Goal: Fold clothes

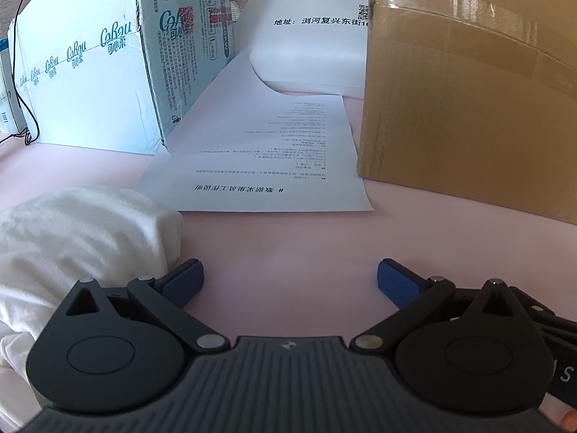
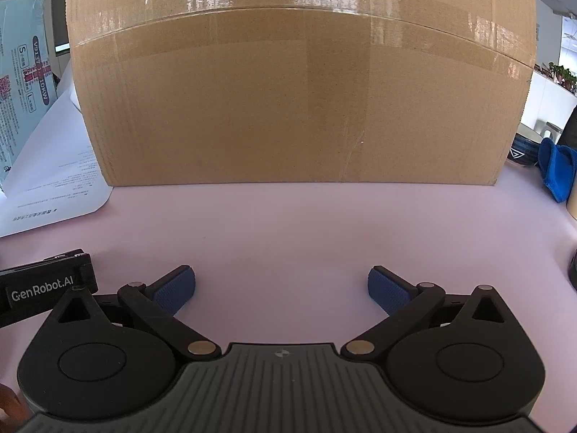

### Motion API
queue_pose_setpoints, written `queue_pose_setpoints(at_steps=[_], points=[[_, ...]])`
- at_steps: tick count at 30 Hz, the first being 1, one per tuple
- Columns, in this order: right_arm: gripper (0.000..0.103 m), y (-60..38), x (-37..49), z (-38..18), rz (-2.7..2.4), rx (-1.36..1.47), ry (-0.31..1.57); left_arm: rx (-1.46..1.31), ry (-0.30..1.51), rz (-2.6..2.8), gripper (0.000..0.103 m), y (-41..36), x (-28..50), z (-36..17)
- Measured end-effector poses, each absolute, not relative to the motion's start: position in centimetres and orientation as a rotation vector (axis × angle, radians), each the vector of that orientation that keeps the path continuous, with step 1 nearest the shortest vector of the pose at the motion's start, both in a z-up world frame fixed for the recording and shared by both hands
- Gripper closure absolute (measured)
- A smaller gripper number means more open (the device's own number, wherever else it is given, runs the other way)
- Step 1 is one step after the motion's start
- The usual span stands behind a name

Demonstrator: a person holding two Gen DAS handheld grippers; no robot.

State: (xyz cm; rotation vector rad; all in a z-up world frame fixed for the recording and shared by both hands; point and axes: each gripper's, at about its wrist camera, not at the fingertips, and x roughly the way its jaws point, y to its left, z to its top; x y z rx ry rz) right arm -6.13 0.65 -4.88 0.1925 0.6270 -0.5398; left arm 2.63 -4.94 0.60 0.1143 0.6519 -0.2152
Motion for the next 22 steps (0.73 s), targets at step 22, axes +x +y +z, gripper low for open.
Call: queue_pose_setpoints(at_steps=[22], points=[[0.0, 0.75, -5.43, -5.4, -0.544, 0.189, 0.628, 0.092, 0.644, -0.232, 0.0, -4.63, 2.55, 0.65]])
